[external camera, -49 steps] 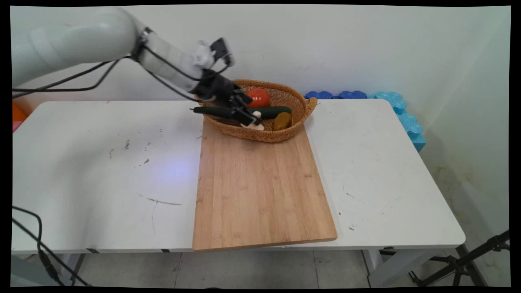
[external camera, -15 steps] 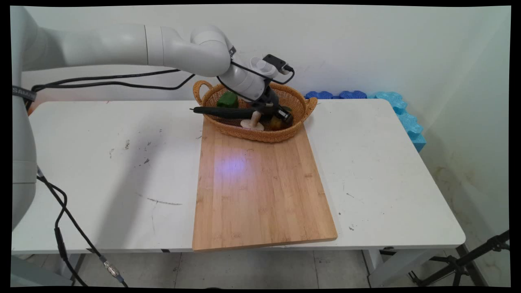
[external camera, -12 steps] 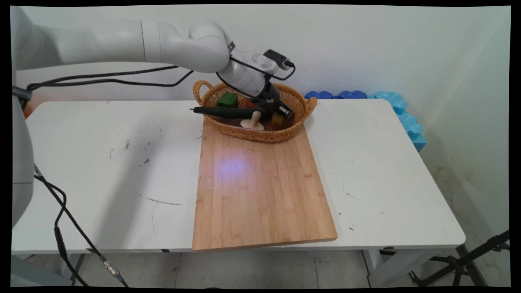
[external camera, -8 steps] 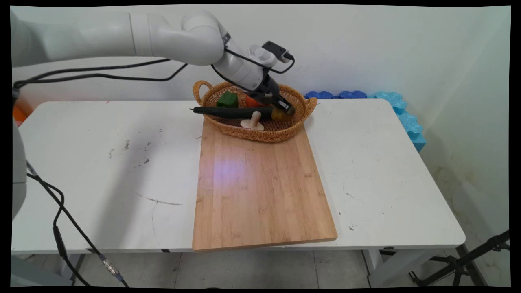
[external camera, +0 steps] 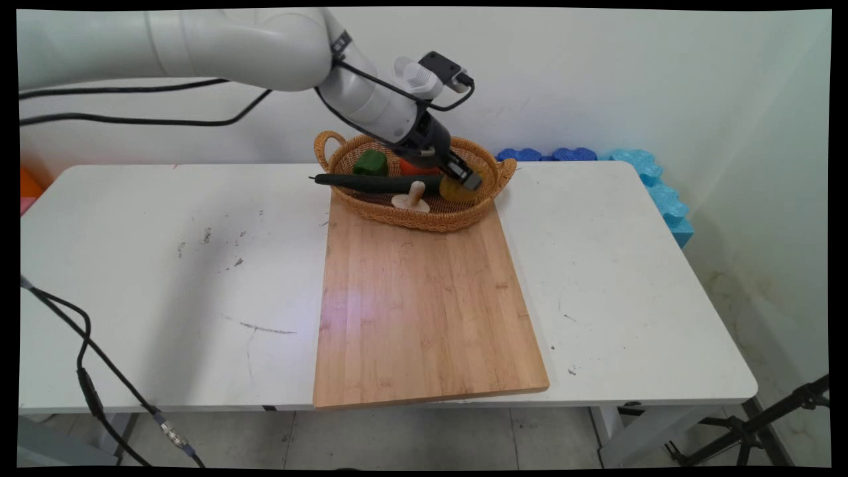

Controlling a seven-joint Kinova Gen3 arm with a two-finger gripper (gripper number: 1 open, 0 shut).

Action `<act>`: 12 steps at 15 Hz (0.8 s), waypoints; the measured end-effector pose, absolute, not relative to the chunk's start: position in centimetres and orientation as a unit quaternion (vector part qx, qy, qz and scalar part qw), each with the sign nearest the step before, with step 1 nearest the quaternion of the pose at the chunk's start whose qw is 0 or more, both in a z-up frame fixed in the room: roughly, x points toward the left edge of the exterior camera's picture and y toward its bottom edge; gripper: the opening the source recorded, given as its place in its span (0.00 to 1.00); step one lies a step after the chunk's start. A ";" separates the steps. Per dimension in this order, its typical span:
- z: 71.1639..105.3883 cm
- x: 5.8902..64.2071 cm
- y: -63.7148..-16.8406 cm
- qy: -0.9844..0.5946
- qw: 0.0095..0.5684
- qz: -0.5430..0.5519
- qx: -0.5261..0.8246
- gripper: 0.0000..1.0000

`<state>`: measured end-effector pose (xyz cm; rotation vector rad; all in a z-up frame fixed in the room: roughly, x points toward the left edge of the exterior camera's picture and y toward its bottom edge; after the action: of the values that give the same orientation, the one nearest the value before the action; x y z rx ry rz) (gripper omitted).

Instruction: Place the picked object on the cutting board

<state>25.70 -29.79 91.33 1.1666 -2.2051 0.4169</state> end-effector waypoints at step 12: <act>89.7 23.8 -19.5 -0.877 0.313 0.086 0.354 0.00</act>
<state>23.78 -19.45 89.70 0.9326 -2.3133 0.2266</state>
